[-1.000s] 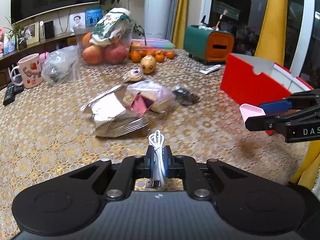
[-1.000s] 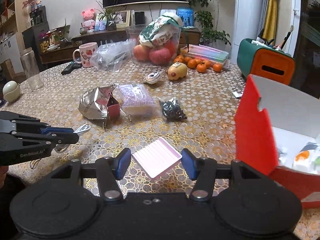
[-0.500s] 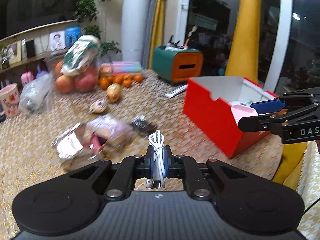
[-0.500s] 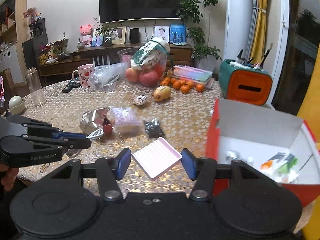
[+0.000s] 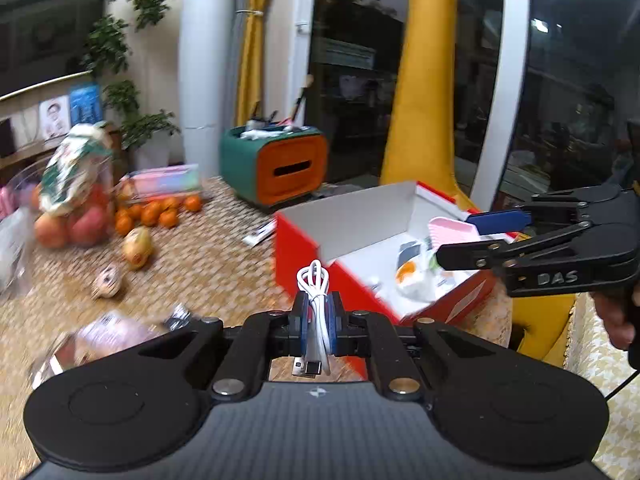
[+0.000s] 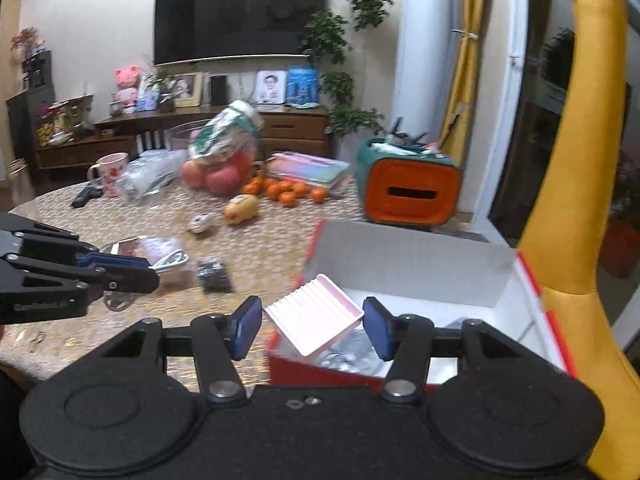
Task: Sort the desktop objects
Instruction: 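Carry the white cable and pink box with both tools into the shoebox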
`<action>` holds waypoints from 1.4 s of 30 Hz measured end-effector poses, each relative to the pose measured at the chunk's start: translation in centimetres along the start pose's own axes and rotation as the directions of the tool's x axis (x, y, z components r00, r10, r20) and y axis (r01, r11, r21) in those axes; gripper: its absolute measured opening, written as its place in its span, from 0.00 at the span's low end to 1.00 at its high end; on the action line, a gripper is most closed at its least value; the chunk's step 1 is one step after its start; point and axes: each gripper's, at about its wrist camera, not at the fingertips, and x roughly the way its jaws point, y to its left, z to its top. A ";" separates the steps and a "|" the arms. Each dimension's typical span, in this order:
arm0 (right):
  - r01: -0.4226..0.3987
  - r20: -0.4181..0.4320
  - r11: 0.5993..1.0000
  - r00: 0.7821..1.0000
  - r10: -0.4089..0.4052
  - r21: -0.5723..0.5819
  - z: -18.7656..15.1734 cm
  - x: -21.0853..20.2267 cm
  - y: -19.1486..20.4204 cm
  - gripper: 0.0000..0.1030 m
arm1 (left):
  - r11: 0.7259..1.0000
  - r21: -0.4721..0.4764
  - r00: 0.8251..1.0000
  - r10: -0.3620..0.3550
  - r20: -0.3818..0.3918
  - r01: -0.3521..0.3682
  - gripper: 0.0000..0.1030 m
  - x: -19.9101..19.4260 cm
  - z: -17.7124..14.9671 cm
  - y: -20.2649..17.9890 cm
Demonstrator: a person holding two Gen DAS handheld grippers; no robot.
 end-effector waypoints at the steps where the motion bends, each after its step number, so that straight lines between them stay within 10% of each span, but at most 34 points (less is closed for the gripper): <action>1: 0.010 0.002 1.000 1.000 -0.010 -0.002 -0.1 0.2 -0.5 0.53 | 1.000 0.011 1.000 -0.004 0.000 0.004 0.09 0.5 0.4 -0.5; 22: 0.023 -0.117 1.000 0.993 -0.022 0.009 -1.3 5.9 -6.8 0.53 | 0.996 0.062 0.989 -0.052 -0.139 0.061 0.09 13.7 6.9 -4.5; 42: -0.050 -0.293 0.999 0.955 0.041 -0.021 -2.4 11.7 -7.2 0.53 | 0.993 0.106 0.928 -0.011 -0.372 0.054 0.09 23.9 6.3 -5.1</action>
